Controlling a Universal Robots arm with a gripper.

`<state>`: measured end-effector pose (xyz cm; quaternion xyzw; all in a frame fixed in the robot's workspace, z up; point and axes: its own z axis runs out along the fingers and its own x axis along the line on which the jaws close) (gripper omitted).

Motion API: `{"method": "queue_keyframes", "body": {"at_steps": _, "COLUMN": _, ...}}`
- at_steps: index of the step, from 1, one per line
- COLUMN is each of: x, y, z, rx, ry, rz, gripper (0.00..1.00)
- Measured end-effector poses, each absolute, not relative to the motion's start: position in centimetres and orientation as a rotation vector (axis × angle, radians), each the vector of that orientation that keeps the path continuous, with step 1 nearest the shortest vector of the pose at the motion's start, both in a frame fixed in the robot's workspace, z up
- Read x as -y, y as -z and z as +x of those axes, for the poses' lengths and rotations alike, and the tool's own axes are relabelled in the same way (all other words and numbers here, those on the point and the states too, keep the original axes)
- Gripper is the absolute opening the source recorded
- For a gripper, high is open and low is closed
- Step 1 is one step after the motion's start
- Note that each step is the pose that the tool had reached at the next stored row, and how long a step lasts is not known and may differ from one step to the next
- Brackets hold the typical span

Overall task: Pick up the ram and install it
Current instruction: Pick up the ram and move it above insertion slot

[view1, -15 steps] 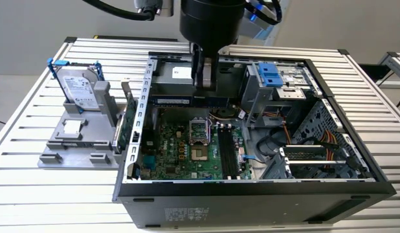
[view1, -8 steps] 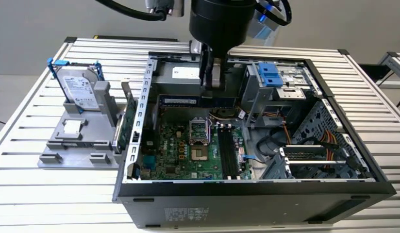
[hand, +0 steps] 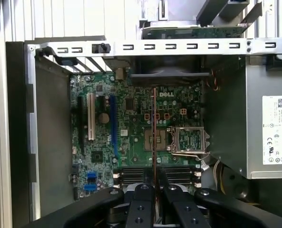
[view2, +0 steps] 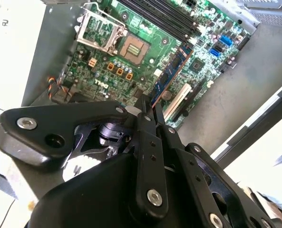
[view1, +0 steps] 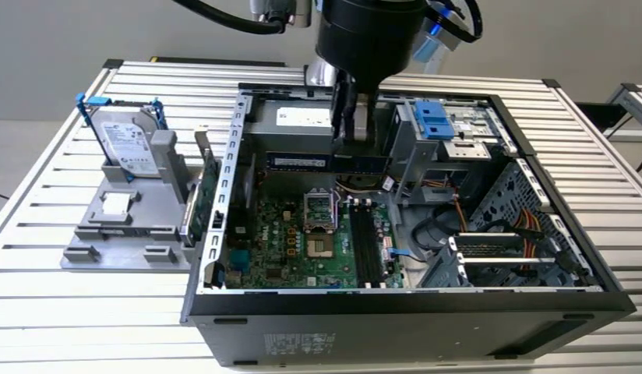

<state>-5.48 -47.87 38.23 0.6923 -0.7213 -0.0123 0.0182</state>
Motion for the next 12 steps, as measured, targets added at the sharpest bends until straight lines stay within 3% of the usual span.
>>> {"method": "queue_keyframes", "body": {"at_steps": 12, "x": 47.87, "y": -38.23, "z": -5.14, "rx": 2.24, "ry": 0.039, "rz": 2.15, "gripper": 0.0}}
